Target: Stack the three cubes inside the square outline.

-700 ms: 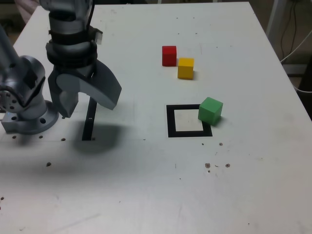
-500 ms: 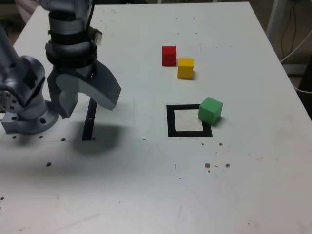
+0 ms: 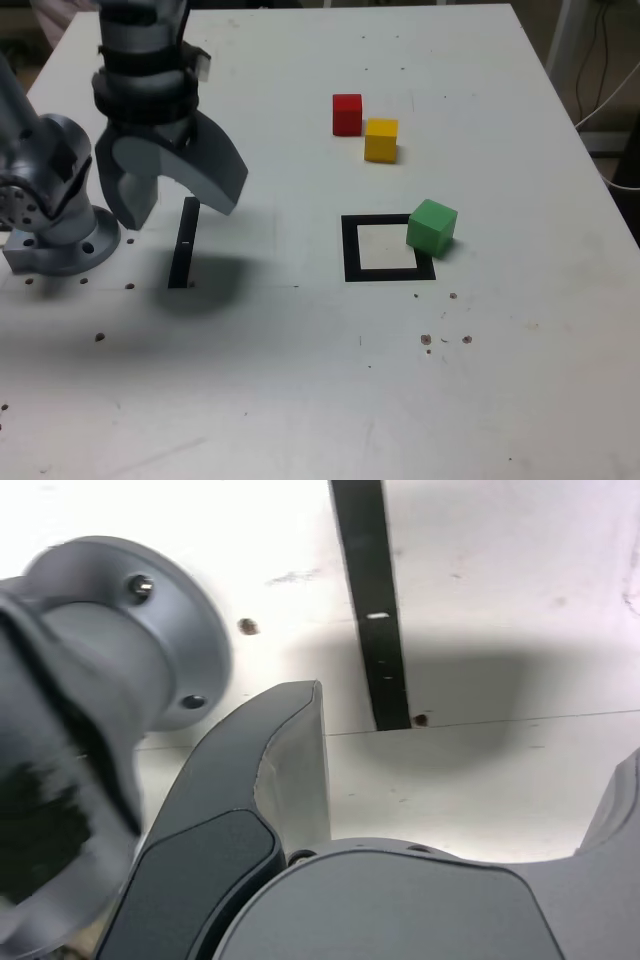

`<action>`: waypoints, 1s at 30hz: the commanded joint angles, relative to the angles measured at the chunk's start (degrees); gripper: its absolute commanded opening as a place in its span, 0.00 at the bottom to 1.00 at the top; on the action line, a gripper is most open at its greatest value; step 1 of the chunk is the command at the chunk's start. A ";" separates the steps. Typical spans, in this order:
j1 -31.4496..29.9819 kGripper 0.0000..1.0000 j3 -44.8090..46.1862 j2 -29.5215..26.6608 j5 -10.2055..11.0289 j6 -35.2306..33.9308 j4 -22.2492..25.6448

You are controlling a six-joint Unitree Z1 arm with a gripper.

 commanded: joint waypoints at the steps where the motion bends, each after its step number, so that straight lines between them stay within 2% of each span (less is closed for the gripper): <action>1: 1.11 0.99 -0.64 -0.03 0.48 0.80 0.27; 13: 11.62 0.99 -6.37 2.09 4.73 9.14 0.50; 20: 17.17 1.00 -14.32 4.11 6.22 12.83 3.57; 30: 24.41 0.99 -24.03 9.68 6.40 16.84 7.34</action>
